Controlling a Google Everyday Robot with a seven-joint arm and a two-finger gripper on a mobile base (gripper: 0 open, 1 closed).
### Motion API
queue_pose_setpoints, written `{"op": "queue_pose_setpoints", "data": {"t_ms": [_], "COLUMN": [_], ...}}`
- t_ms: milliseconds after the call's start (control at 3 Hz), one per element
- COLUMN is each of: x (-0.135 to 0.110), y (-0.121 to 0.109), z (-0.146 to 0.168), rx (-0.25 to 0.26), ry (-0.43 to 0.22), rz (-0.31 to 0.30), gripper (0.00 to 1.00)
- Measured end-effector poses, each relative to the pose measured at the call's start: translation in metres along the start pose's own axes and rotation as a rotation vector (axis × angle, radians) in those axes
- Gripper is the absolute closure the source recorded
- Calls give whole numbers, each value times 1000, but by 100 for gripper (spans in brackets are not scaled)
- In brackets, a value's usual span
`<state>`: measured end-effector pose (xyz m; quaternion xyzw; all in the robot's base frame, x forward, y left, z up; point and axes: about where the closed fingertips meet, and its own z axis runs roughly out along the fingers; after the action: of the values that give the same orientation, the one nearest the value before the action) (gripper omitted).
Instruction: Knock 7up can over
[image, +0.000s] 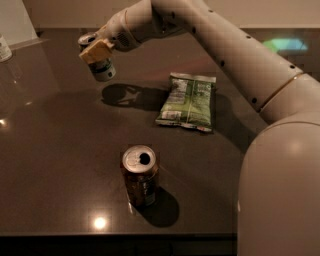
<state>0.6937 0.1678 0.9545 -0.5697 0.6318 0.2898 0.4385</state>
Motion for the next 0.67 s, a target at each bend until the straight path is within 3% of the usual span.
{"op": "queue_pose_setpoints", "data": {"t_ms": [667], "x": [27], "y": [22], "z": [-54], "rx": [-89], "ry": [318], "rz": [-41], "gripper": [100]}}
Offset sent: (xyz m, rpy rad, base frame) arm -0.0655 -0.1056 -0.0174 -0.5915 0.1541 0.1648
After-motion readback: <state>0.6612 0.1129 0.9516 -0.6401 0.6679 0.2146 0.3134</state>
